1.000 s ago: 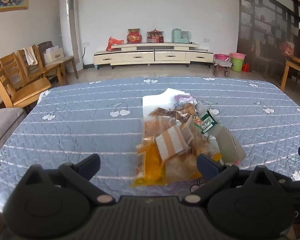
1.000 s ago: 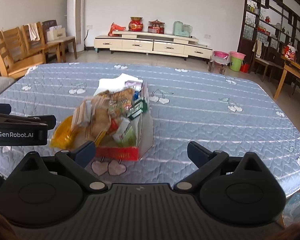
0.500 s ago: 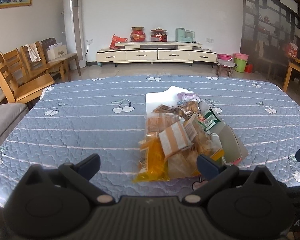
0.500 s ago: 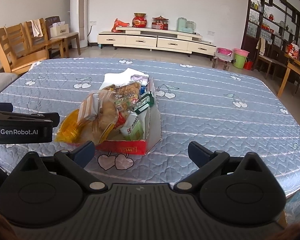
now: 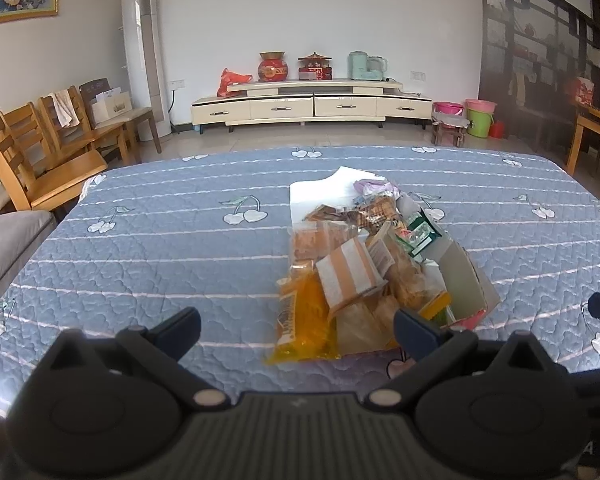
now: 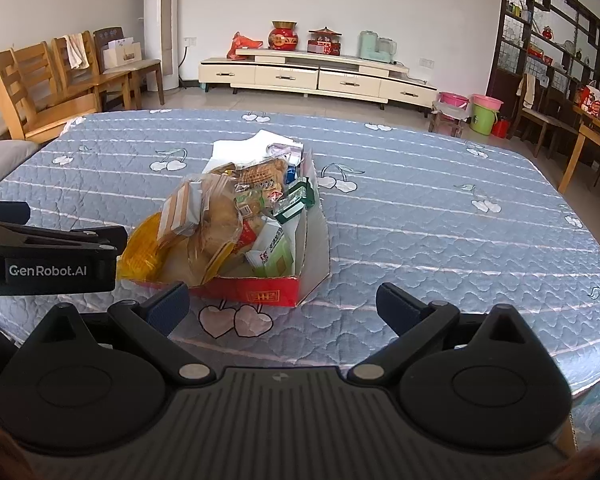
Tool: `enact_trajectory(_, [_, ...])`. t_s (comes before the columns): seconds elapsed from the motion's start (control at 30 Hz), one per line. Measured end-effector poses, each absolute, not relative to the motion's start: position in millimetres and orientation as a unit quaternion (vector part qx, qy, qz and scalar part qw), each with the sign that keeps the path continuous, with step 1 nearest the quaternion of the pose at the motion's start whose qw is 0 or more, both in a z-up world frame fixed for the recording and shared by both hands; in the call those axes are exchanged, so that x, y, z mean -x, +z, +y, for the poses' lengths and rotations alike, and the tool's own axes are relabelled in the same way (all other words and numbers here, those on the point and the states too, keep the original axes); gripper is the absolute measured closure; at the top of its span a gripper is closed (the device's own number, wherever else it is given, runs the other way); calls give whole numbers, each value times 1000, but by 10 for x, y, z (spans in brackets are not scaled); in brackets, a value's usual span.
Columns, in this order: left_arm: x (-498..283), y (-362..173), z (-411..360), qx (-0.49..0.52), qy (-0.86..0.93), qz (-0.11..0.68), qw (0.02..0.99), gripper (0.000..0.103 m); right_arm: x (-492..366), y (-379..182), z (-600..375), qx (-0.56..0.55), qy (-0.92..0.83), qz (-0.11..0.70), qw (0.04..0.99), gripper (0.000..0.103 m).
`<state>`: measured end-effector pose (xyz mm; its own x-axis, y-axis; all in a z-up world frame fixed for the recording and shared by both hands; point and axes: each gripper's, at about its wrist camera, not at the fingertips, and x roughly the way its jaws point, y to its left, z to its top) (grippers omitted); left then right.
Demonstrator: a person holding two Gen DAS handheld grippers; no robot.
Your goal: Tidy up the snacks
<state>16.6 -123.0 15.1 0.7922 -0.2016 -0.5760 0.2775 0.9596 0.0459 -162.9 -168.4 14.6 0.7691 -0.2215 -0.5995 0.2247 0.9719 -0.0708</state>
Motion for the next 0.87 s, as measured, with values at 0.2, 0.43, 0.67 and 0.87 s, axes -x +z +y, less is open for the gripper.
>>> enact_trajectory(0.2, [-168, 149, -1238, -66, -128, 297, 944, 1, 1622, 141, -1680, -2, -117, 320, 940, 0])
enact_trajectory(0.43, [-159, 152, -1248, -70, -131, 296, 943, 1, 1619, 140, -1675, -1, -116, 321, 940, 0])
enact_trajectory(0.67, [-148, 165, -1232, -59, -146, 292, 944, 1, 1616, 143, -1690, 1, -117, 321, 940, 0])
enact_trajectory(0.87, [-172, 154, -1249, -56, -154, 298, 940, 1, 1615, 147, -1695, 2, -118, 321, 940, 0])
